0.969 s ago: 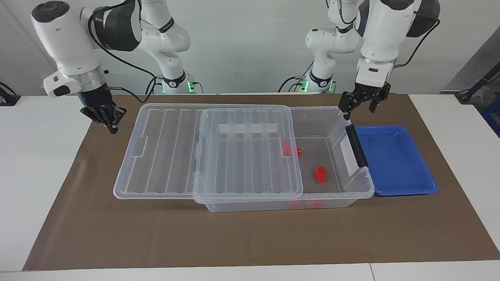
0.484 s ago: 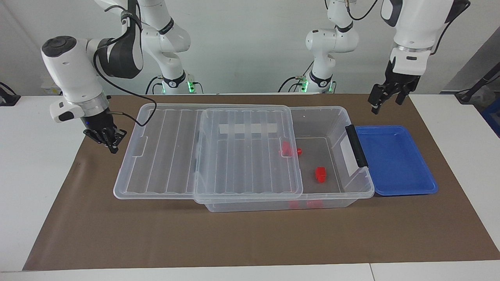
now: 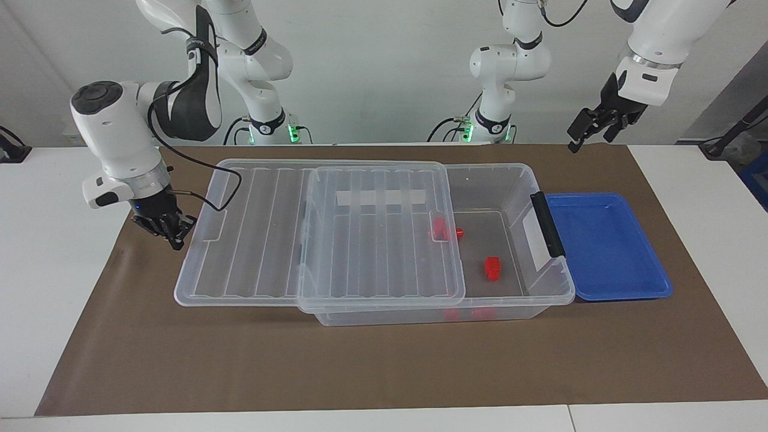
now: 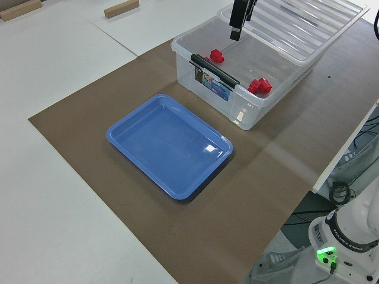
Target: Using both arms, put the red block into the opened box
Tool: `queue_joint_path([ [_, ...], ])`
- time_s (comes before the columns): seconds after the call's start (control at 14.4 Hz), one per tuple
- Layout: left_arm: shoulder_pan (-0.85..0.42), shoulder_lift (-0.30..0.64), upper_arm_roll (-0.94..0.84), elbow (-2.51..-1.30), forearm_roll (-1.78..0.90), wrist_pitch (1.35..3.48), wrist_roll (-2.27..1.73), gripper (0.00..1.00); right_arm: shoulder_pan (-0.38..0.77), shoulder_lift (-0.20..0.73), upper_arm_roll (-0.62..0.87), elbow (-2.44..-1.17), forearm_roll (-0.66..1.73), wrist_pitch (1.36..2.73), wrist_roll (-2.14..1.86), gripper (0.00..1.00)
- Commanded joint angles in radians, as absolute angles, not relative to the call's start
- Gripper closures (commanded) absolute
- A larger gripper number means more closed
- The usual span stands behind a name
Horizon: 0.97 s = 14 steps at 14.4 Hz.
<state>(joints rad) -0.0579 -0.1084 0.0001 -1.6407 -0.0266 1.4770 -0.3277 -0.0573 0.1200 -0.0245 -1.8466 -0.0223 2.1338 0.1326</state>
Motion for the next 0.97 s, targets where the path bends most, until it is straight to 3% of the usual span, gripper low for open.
queue_joint_path([
  [0.0,-0.072,-0.031,-0.006,-1.513,-0.029,1.367,-0.304,0.0,-0.049,0.12,-0.015,-1.847,0.001,2.141,0.144,1.0],
  [0.35,-0.075,-0.031,0.011,-1.56,0.038,1.437,-0.14,0.0,0.001,0.117,-0.015,-1.847,0.011,2.134,0.144,1.0],
  [0.55,-0.119,-0.055,0.061,-1.692,0.038,1.558,-0.14,0.0,0.034,0.112,-0.015,-1.848,0.012,2.128,0.14,1.0],
  [0.9,-0.129,-0.006,0.072,-1.54,0.043,1.47,-0.137,0.0,0.106,0.107,-0.015,-1.852,0.012,2.118,0.133,1.0],
])
